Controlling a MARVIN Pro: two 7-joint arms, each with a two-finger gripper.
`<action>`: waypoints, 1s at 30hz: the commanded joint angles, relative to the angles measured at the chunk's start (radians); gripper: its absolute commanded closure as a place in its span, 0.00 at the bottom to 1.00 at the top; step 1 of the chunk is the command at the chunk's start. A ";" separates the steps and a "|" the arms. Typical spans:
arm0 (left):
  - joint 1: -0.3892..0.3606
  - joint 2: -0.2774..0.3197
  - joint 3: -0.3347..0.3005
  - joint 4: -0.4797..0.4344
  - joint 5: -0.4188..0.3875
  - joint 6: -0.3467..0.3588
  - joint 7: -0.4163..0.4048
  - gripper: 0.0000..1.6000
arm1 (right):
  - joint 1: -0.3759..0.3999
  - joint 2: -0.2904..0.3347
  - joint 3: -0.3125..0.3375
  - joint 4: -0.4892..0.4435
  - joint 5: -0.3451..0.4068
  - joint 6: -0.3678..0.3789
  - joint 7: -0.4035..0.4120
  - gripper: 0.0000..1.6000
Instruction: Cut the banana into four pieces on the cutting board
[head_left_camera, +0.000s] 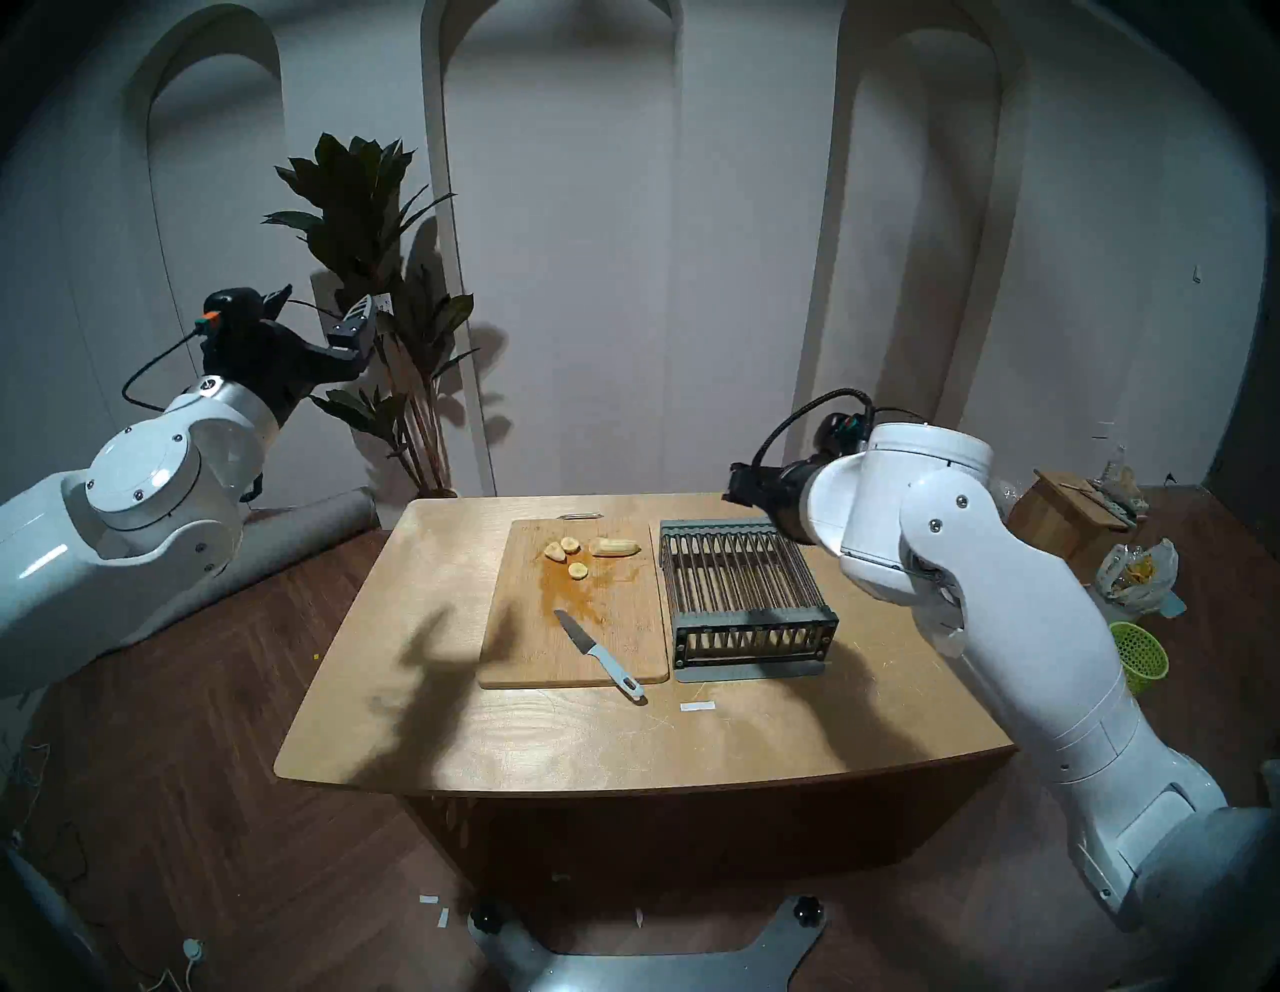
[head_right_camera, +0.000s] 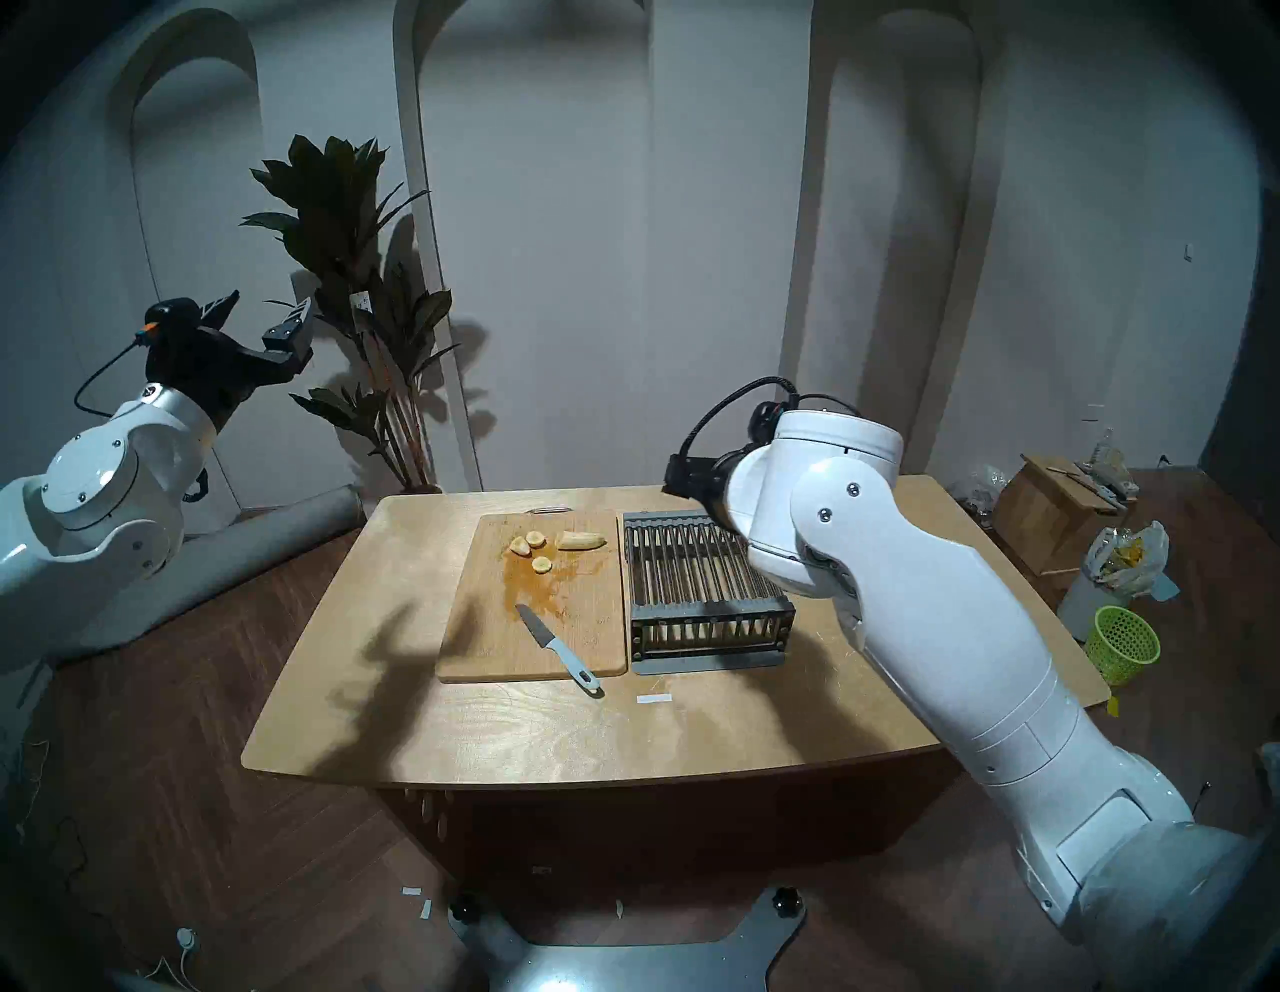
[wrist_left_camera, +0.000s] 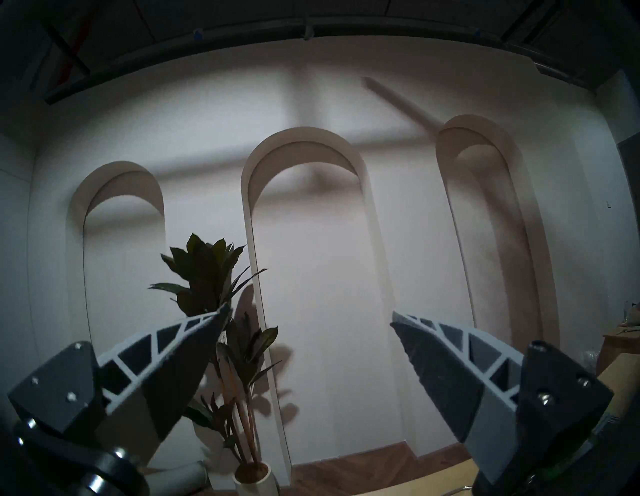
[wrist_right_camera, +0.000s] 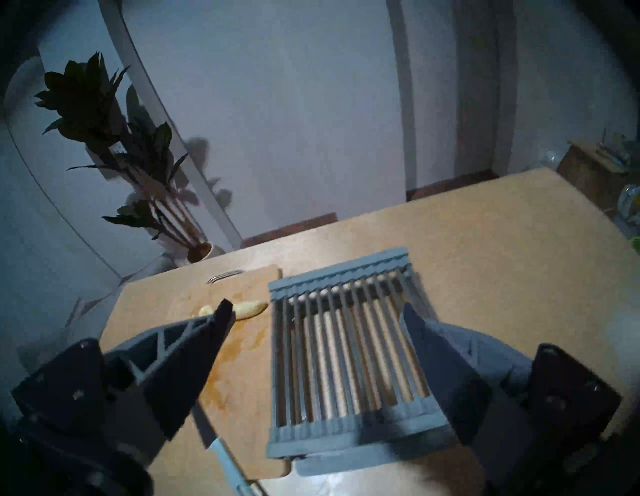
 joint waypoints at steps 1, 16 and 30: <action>0.020 -0.001 0.003 -0.014 -0.025 -0.030 0.049 0.00 | -0.012 0.113 0.067 0.002 -0.110 0.033 -0.022 0.00; 0.091 -0.001 0.052 -0.061 -0.085 -0.078 0.131 0.00 | -0.091 0.289 0.227 0.051 -0.207 0.031 0.118 0.00; 0.119 -0.001 0.070 -0.106 -0.125 -0.110 0.163 0.00 | -0.181 0.395 0.320 0.199 -0.185 0.038 0.287 0.00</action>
